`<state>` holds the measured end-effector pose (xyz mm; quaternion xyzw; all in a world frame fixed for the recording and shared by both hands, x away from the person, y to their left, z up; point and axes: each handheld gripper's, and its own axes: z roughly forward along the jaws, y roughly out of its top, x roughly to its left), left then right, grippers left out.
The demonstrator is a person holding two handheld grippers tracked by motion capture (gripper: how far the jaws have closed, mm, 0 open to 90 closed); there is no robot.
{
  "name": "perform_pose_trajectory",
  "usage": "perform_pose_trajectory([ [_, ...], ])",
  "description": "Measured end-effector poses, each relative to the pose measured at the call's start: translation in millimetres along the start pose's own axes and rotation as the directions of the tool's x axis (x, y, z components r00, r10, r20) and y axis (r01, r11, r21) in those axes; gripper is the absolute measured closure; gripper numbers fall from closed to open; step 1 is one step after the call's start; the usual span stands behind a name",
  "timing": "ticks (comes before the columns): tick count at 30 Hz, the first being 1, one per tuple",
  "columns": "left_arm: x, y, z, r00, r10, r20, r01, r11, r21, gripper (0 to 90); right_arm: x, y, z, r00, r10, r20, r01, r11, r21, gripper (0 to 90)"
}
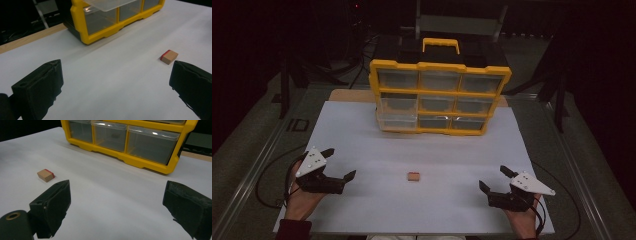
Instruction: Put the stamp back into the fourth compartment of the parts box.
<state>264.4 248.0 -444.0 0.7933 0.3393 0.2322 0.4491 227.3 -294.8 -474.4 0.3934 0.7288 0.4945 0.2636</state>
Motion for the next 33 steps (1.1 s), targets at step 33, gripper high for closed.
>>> perform_pose_trajectory([
  [33,-14.1,26.9,59.5,0.9848,0.124,0.122,-0.140,0.9807,0.136,0.0,-1.4,-1.3,0.5,0.9999,0.010,-0.005,-0.010,1.000,0.001,7.8],
])
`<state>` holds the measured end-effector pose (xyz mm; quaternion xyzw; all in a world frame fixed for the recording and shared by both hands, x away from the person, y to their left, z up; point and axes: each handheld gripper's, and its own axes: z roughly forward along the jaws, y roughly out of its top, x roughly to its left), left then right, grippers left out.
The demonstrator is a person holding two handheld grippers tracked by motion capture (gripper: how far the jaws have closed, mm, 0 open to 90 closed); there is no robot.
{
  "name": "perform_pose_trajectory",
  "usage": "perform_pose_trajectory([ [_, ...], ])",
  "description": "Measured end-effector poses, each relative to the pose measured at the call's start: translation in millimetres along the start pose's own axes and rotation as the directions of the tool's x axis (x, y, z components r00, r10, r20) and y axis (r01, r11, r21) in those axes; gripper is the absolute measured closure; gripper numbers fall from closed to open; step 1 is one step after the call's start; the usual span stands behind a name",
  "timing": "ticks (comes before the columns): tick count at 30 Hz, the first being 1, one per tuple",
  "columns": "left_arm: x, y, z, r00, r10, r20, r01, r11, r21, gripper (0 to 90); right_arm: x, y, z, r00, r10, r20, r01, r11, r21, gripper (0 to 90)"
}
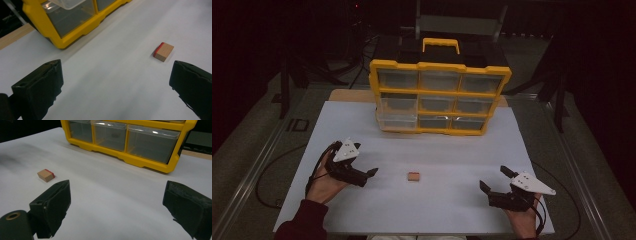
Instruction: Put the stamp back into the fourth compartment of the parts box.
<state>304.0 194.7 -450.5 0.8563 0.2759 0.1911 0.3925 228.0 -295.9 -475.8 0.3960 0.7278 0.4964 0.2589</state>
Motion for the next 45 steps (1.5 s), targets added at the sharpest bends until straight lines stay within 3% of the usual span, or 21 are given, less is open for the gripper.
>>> perform_pose_trajectory([
  [14,-3.4,11.2,22.2,0.9977,0.049,0.045,-0.052,0.9965,0.065,0.0,-0.7,-0.1,-0.6,1.0000,0.007,-0.005,-0.007,1.000,-0.003,7.8],
  [36,-7.4,19.8,49.2,0.9936,0.052,0.100,-0.064,0.9916,0.112,0.0,-1.9,-1.8,1.1,0.9999,0.011,-0.009,-0.011,1.000,0.002,7.8],
  [45,-11.0,23.8,59.3,0.9898,0.089,0.112,-0.104,0.9845,0.141,0.0,-2.8,-2.1,0.9,0.9998,0.015,-0.008,-0.015,1.000,0.000,7.8],
])
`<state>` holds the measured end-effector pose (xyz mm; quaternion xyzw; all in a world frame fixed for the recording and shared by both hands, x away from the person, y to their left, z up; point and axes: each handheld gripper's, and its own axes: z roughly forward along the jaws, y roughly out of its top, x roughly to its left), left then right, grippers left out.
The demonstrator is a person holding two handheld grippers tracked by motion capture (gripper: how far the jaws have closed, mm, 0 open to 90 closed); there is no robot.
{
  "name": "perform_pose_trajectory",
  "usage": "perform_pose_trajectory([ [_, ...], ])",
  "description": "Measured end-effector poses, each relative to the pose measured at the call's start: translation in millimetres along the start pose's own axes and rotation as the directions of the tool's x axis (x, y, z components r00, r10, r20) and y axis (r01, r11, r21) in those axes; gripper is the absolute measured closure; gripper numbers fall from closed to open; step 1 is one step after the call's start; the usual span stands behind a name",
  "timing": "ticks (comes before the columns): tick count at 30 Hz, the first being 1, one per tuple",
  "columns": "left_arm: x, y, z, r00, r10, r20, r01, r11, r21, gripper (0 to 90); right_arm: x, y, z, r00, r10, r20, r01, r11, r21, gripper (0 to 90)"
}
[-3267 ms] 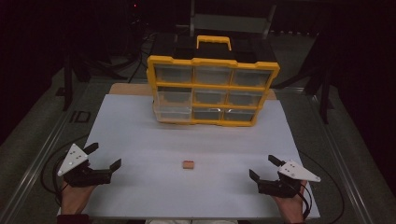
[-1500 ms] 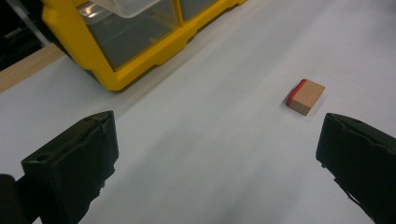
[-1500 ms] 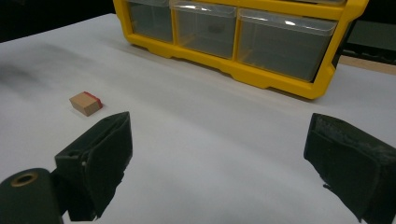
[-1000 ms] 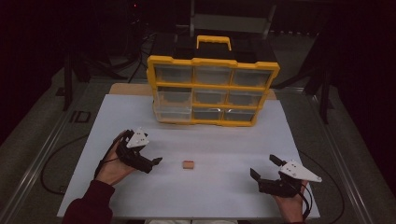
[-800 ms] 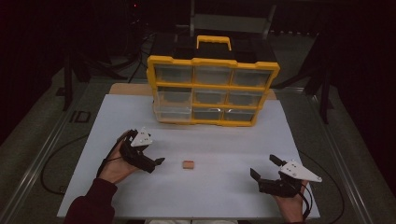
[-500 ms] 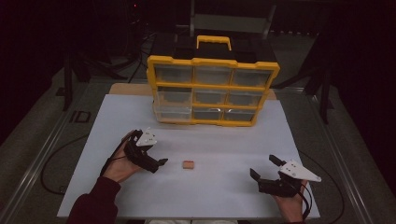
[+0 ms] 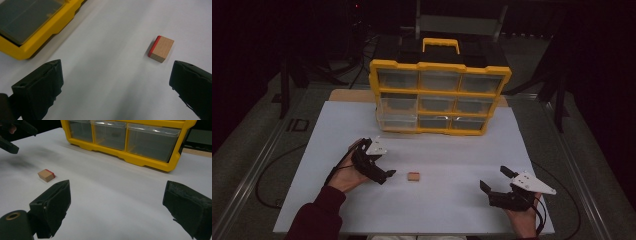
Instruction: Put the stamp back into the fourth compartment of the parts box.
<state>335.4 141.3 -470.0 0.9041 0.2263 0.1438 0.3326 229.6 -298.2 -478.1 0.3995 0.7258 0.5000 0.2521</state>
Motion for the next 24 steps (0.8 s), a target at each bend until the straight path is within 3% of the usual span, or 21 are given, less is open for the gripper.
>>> perform_pose_trajectory([
  [24,-11.8,18.4,29.4,0.9944,0.082,0.066,-0.087,0.9926,0.084,0.0,-1.4,0.1,-1.4,1.0000,0.005,0.001,-0.005,1.000,-0.007,7.7],
])
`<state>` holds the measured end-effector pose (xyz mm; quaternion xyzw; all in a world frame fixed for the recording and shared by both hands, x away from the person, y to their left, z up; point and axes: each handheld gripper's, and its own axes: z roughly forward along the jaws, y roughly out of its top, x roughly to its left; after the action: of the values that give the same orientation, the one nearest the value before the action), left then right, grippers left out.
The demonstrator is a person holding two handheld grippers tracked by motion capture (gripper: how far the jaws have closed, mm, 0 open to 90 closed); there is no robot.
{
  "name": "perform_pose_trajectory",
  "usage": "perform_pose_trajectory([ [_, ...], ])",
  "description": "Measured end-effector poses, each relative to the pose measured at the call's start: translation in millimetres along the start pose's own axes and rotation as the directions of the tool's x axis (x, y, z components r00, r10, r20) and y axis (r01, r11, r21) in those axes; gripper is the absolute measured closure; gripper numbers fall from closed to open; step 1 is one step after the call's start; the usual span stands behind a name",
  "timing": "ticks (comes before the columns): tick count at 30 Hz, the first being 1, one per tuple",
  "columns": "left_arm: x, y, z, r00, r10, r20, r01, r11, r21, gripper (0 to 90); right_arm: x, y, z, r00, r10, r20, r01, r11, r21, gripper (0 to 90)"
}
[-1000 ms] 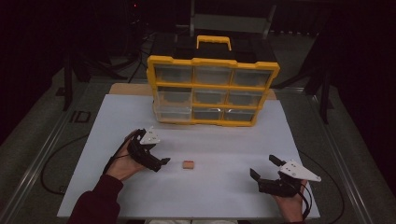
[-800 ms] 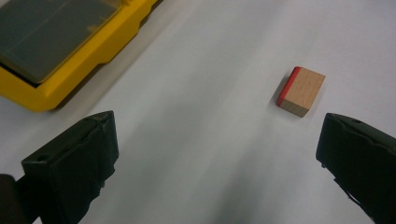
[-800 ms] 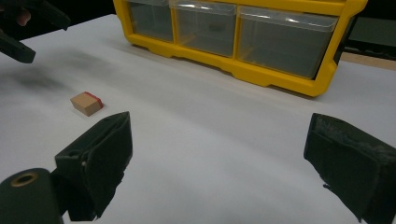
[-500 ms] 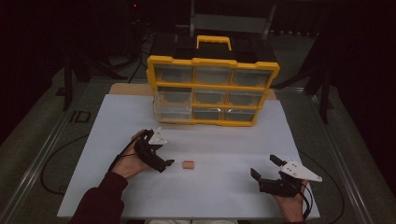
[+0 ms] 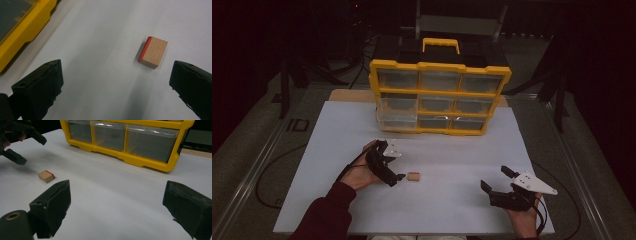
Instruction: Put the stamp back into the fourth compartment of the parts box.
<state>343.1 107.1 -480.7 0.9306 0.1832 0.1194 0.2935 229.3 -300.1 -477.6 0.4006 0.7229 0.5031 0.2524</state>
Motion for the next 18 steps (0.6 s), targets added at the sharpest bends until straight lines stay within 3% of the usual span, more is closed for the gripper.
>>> perform_pose_trajectory([
  [9,-2.9,5.2,10.4,0.9996,0.011,0.027,-0.011,0.9998,0.016,0.0,-0.3,-0.3,0.1,1.0000,0.002,0.000,-0.002,1.000,0.001,7.8],
  [18,-6.2,14.5,22.1,0.9975,0.032,0.063,-0.035,0.9975,0.061,0.0,-0.6,-0.1,-0.1,1.0000,0.005,-0.001,-0.005,1.000,-0.004,7.8],
])
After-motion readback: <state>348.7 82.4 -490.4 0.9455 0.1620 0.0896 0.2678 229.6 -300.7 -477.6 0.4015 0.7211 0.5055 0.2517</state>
